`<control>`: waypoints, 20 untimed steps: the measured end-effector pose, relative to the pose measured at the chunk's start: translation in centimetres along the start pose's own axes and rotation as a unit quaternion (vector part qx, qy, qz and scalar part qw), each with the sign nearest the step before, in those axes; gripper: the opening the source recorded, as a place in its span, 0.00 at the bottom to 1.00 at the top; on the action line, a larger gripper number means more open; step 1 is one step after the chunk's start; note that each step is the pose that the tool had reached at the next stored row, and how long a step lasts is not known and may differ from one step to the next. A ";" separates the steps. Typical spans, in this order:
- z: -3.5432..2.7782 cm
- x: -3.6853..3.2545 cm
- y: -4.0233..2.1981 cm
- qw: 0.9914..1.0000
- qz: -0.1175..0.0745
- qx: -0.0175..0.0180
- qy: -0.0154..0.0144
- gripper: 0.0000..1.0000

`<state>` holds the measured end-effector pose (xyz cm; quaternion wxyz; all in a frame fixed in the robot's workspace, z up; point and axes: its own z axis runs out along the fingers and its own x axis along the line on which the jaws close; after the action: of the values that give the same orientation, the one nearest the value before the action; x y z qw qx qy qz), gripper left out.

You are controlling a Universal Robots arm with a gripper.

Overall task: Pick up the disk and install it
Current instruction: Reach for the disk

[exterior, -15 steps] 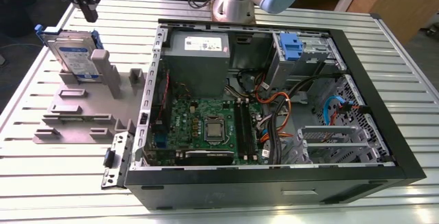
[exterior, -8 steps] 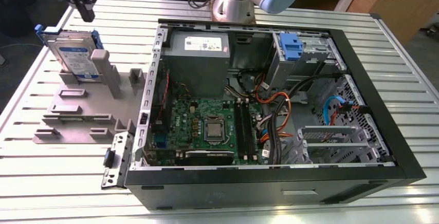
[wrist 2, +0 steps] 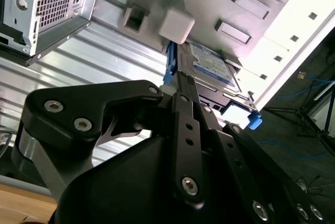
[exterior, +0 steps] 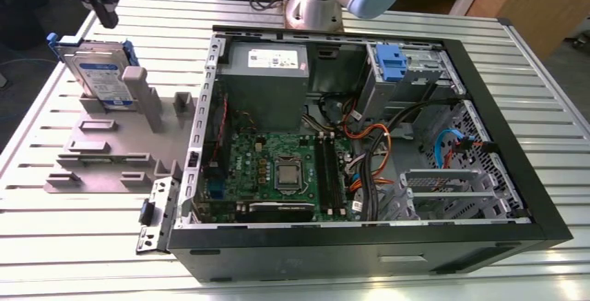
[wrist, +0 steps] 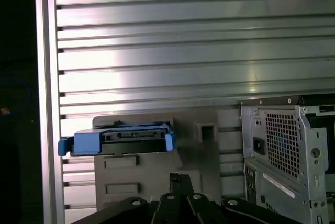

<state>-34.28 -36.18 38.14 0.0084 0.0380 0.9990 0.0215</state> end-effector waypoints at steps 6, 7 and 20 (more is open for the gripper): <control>0.01 1.27 0.10 1.000 0.000 0.000 0.000 0.11; 0.01 1.46 0.11 1.000 0.000 0.000 0.000 0.11; 0.21 4.48 0.29 1.000 -0.002 0.000 0.000 0.11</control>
<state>-38.72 -35.54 37.88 0.0083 0.0363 0.9991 0.0215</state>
